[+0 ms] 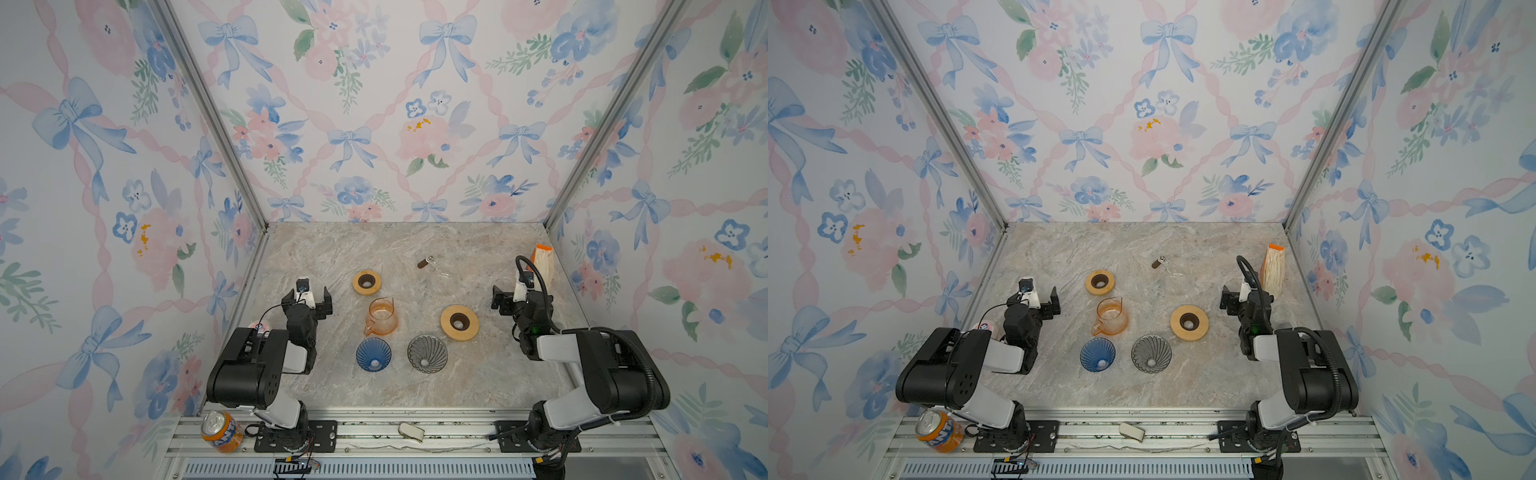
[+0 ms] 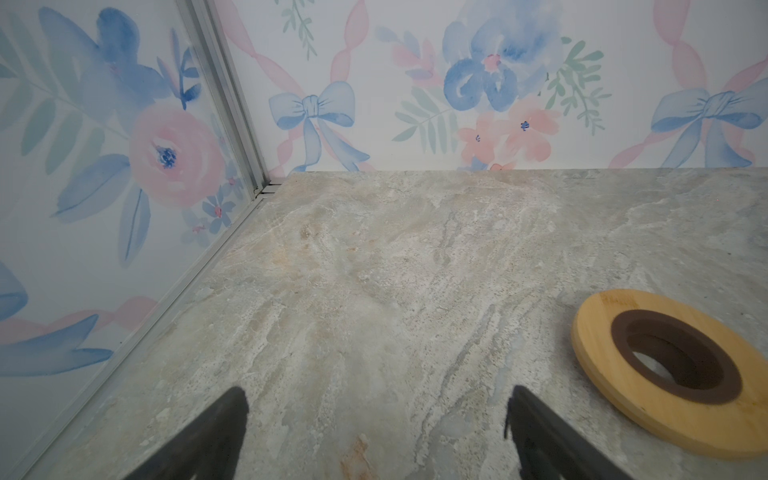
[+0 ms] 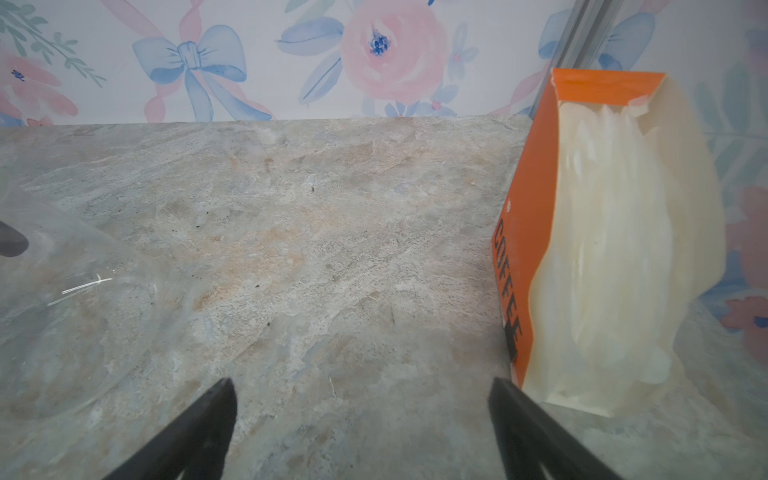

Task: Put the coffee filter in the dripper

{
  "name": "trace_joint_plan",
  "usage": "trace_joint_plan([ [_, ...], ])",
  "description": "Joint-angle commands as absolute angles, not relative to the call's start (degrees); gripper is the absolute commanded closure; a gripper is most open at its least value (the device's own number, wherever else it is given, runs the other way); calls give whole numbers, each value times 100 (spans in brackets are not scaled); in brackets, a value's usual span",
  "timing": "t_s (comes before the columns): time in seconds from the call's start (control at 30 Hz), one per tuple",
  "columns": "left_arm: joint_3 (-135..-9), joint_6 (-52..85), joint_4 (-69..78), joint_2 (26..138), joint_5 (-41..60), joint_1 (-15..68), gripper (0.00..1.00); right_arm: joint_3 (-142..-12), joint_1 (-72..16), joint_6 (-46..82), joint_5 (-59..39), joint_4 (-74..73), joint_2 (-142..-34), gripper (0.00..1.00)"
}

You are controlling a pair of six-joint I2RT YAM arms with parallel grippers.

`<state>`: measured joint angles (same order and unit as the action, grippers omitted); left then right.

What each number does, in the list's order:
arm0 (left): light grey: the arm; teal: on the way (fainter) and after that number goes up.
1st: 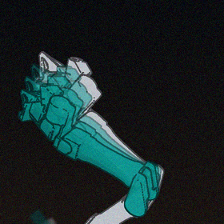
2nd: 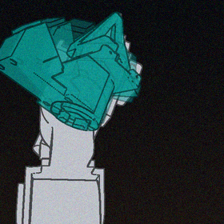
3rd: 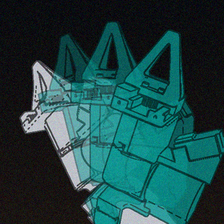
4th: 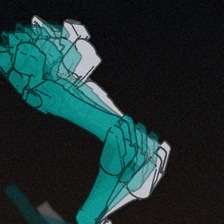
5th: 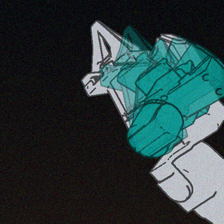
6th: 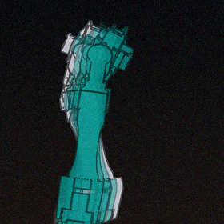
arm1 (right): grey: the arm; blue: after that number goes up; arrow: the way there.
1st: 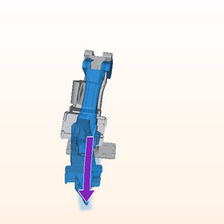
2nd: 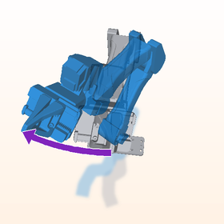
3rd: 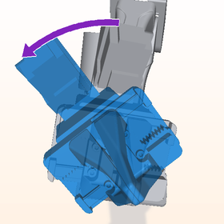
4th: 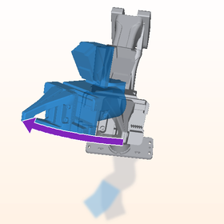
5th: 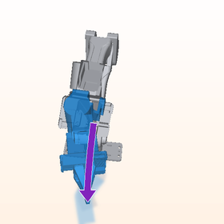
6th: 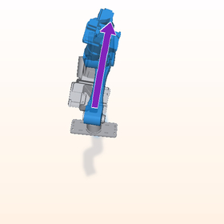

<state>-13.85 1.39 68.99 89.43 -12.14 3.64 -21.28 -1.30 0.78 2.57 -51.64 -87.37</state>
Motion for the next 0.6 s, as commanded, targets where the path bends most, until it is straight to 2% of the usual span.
trace_joint_plan([
  [0.0,-1457,216,6588,8648,-1294,334,2,-2056,-212,-43,232,-5252,-8482,4],
  [0.17,-1856,204,5333,7922,-1255,333,2,-2066,-216,-122,29,-4881,-8098,3],
  [0.3,-2169,263,4902,7329,-1205,334,2,-2012,-220,-176,-112,-4694,-7748,3],
  [0.57,-3676,728,2751,6996,-320,338,2,-2429,-265,-70,-106,-3635,-6892,3],
])
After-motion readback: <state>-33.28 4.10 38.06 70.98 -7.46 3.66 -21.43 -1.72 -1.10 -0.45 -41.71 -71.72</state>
